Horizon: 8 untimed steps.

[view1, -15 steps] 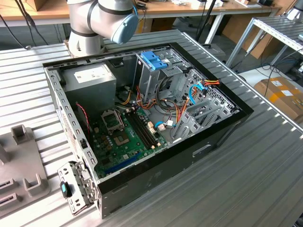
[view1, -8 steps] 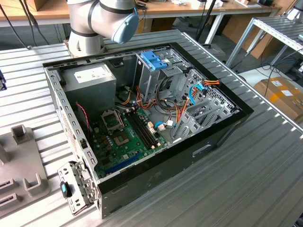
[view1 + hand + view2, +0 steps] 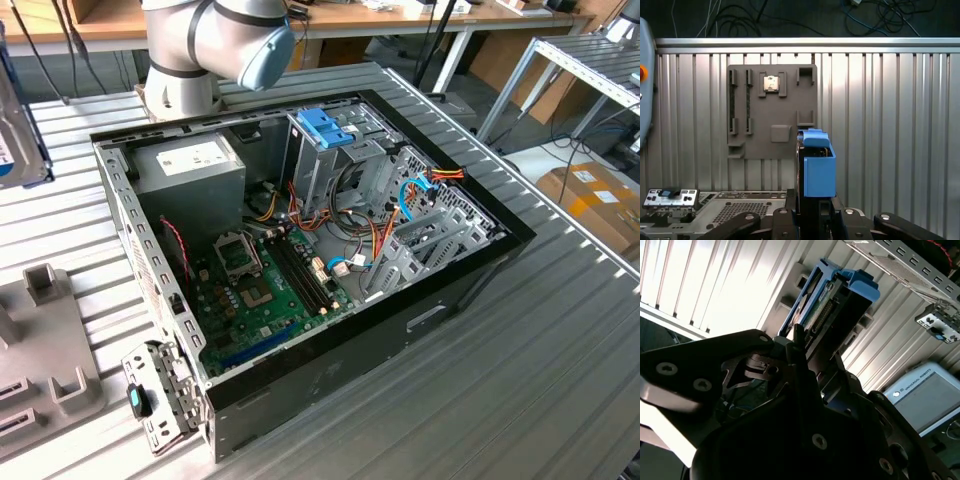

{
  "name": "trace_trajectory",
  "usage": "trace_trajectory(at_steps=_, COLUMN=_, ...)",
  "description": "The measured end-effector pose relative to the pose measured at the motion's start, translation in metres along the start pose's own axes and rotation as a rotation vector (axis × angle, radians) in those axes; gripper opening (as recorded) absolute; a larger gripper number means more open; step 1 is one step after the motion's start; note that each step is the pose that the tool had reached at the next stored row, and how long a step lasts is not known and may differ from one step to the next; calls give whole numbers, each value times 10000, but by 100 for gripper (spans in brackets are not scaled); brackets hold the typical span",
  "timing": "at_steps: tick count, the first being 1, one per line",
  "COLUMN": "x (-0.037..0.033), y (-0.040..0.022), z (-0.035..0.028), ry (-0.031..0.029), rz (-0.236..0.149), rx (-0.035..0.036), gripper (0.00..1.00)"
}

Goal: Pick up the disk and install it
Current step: 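Pick up the disk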

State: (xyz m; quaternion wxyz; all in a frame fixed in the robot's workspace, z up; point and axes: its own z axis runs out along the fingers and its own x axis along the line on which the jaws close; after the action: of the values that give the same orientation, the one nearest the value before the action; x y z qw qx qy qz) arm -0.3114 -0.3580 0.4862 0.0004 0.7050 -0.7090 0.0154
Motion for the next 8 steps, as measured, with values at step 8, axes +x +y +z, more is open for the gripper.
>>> trace_trajectory(at_steps=8, x=-2, y=-436, z=9, ry=0, rz=-2, rx=0, gripper=35)
